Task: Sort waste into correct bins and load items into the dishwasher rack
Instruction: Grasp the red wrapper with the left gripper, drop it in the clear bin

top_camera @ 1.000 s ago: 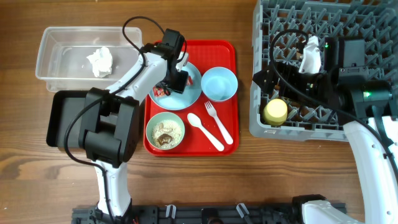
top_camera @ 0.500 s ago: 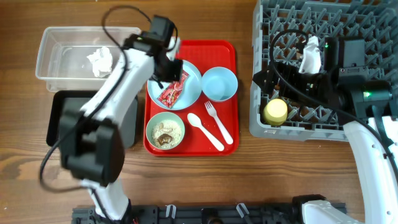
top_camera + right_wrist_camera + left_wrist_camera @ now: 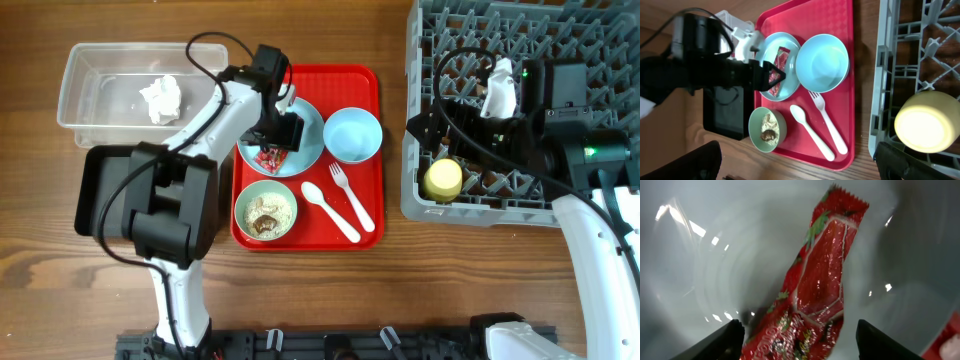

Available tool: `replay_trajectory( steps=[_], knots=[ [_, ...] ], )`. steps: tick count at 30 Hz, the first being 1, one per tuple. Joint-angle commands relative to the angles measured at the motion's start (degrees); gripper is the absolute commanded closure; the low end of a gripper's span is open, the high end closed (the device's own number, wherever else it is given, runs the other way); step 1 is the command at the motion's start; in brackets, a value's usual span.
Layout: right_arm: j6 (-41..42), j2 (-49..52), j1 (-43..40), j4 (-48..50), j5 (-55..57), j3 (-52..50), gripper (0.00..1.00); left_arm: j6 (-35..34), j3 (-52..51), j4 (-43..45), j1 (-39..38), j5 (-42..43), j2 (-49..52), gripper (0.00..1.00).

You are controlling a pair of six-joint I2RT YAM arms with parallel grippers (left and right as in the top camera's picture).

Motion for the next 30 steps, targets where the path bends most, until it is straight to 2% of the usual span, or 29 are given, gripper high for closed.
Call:
replay_trajectory(
  steps=[1,4,5,6,11,17,19,20,21,22,24,26,30],
  knots=[
    [0.6,-0.7,0.2,0.0,-0.9,1.1,0.00,0.5,0.2,0.5,0.2,0.7,0.5,0.43],
    [0.6,-0.7,0.2,0.1,-0.9,1.1,0.00,0.5,0.1,0.2,-0.3,0.7,0.5,0.72],
    [0.6,-0.7,0.2,0.1,-0.9,1.1,0.00,0.4,0.1,-0.2,-0.4,0.7,0.5,0.91],
    [0.6,-0.7,0.2,0.1,-0.9,1.1,0.00,-0.4,0.1,-0.5,-0.4,0.7,0.5,0.96],
    [0.6,-0.7,0.2,0.1,-0.9,1.1,0.00,-4.9,0.6,-2.0,0.0,0.7,-1.9,0.96],
    [0.6,-0.7,0.2,-0.2,-0.9,1.1,0.00,-13.2,3.1,-3.4,2.4,2.4,-10.7,0.96],
    [0.6,-0.7,0.2,-0.2,-0.9,1.1,0.00,-17.6,3.1,-3.8,2.5,2.2,-11.7,0.96],
    [0.6,-0.7,0.2,-0.2,-0.9,1.1,0.00,-22.3,2.7,-4.0,2.4,2.2,-11.5,0.89],
    [0.6,-0.7,0.2,-0.2,-0.9,1.1,0.00,-24.0,1.9,-3.3,2.3,2.2,-11.0,0.82],
    [0.6,-0.7,0.2,-0.2,-0.9,1.1,0.00,-23.9,1.0,-2.3,2.1,2.2,-10.7,0.78],
    [0.6,-0.7,0.2,-0.4,-0.9,1.1,0.00,-23.9,-0.7,-0.1,1.8,2.2,-9.4,0.57],
    [0.6,-0.7,0.2,-0.6,-0.9,1.1,0.00,-23.9,-2.3,1.7,1.4,2.4,-7.8,0.45],
    [0.6,-0.7,0.2,-0.7,-0.9,1.1,0.00,-23.9,-4.0,4.3,0.9,2.8,-5.2,0.43]
  ],
)
